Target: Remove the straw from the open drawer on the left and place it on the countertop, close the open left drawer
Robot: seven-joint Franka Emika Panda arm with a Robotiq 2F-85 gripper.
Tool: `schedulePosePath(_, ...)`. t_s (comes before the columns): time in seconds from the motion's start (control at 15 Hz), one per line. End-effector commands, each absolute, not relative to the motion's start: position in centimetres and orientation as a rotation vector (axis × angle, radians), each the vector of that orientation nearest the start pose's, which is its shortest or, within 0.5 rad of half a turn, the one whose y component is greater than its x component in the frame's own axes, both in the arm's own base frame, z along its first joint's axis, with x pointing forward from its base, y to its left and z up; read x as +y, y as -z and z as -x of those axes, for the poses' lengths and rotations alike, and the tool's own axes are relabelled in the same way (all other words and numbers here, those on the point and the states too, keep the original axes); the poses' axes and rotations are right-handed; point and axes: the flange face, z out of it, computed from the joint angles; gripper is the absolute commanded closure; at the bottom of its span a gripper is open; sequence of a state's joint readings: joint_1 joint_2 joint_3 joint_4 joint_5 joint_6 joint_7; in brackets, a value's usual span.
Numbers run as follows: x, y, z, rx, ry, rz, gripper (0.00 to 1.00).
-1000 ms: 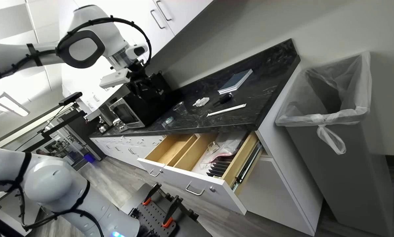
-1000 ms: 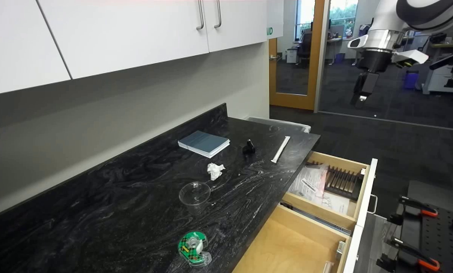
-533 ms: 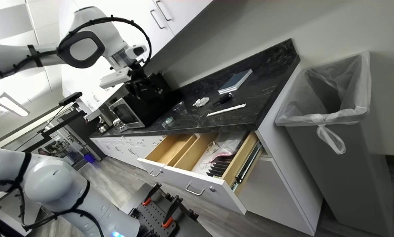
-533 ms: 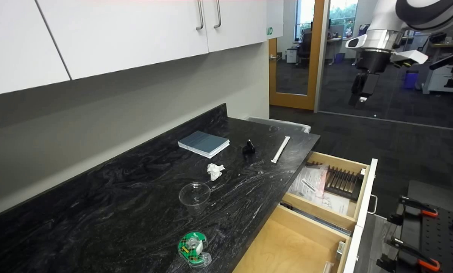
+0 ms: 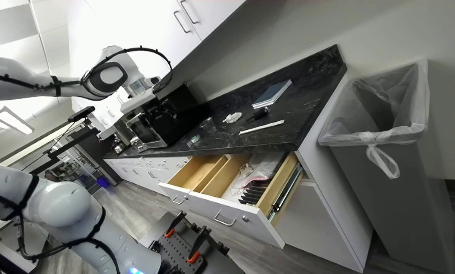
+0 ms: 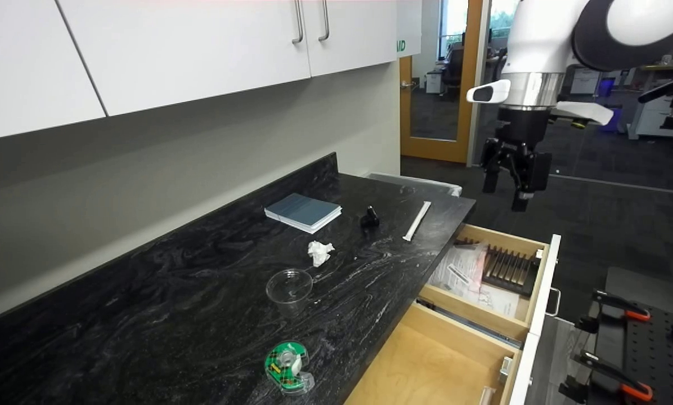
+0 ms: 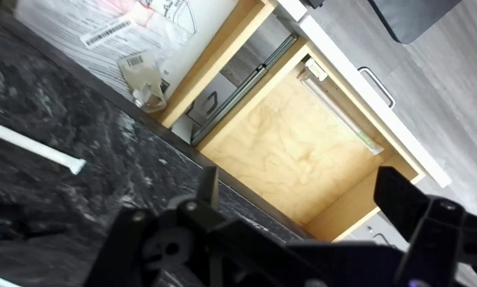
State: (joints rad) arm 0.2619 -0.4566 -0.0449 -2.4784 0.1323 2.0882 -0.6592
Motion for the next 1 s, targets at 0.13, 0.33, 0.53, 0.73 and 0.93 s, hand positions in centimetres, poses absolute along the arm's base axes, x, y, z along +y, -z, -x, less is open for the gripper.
schedulePosePath(0.13, 19.1, -41.1, -40.6, -1.655, 0.138, 2.607, 0.0)
schedulePosePath(0.33, 19.4, -40.6, -39.8, -1.611, 0.107, 2.626, 0.0)
schedulePosePath(0.53, 19.2, -40.6, -40.0, -1.603, 0.106, 2.631, 0.0)
schedulePosePath(0.73, 19.2, -40.7, -40.2, -1.615, 0.139, 2.626, 0.0)
schedulePosePath(0.93, 21.9, -39.9, -41.7, -1.79, 0.274, 2.516, 0.0)
